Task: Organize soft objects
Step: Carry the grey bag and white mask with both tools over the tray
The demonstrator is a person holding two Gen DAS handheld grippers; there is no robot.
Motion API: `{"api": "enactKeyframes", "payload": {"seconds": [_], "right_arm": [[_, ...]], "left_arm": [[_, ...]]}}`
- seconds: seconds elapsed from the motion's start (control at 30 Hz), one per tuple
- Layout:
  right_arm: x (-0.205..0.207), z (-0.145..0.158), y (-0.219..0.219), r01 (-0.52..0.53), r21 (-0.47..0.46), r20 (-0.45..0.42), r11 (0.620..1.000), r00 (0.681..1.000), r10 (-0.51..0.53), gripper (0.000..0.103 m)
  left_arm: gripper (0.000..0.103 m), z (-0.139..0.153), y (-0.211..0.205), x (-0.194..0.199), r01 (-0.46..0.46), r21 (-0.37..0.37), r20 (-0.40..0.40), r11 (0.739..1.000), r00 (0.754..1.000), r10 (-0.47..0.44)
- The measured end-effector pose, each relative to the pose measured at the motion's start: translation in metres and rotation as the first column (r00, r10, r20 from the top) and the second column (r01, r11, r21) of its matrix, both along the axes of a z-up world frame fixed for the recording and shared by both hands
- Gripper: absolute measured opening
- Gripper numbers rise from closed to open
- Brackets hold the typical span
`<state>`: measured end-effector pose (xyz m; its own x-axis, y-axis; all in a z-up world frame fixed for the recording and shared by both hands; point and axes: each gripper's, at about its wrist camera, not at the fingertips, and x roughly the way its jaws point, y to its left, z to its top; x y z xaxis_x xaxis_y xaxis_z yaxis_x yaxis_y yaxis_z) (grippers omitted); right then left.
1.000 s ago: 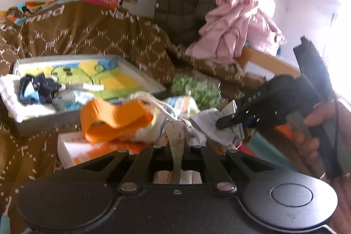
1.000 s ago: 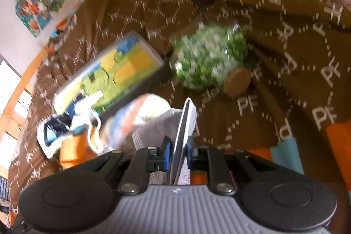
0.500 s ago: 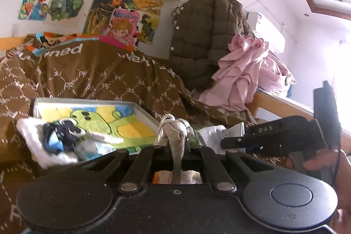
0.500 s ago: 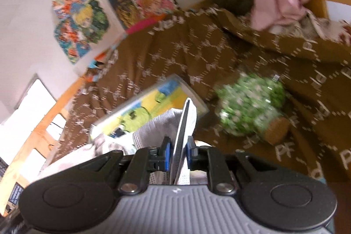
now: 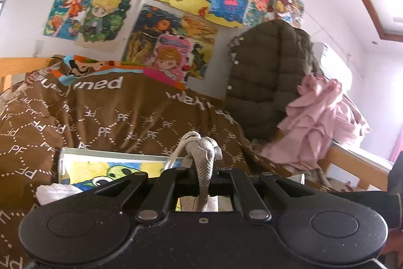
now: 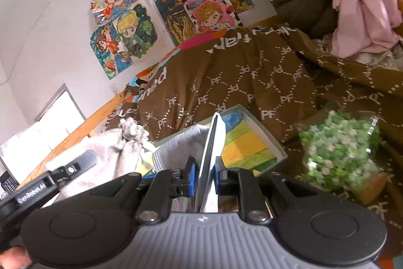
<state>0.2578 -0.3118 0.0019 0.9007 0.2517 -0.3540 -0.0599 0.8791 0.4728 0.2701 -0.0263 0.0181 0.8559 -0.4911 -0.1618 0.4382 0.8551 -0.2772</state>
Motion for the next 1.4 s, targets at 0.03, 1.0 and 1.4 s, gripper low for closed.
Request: {"api": "enactKeyframes", "payload": {"seconds": [0.03, 1.0, 1.4], "right_arm": [[0.005, 0.001, 0.003, -0.002, -0.003, 0.011, 1.0, 1.0, 0.002, 0.016], [0.128, -0.041, 0.069, -0.039, -0.052, -0.07, 0.998, 0.997, 0.035, 0.017], [0.134, -0.05, 0.072, -0.013, -0.131, -0.142, 0.991, 0.99, -0.005, 0.021]], "left_arm": [[0.003, -0.002, 0.003, 0.005, -0.008, -0.006, -0.003, 1.0, 1.0, 0.008], [0.003, -0.064, 0.035, 0.088, -0.178, -0.068, -0.112, 0.982, 0.979, 0.17], [0.005, -0.074, 0.03, 0.095, -0.217, 0.025, -0.175, 0.976, 0.96, 0.217]]}}
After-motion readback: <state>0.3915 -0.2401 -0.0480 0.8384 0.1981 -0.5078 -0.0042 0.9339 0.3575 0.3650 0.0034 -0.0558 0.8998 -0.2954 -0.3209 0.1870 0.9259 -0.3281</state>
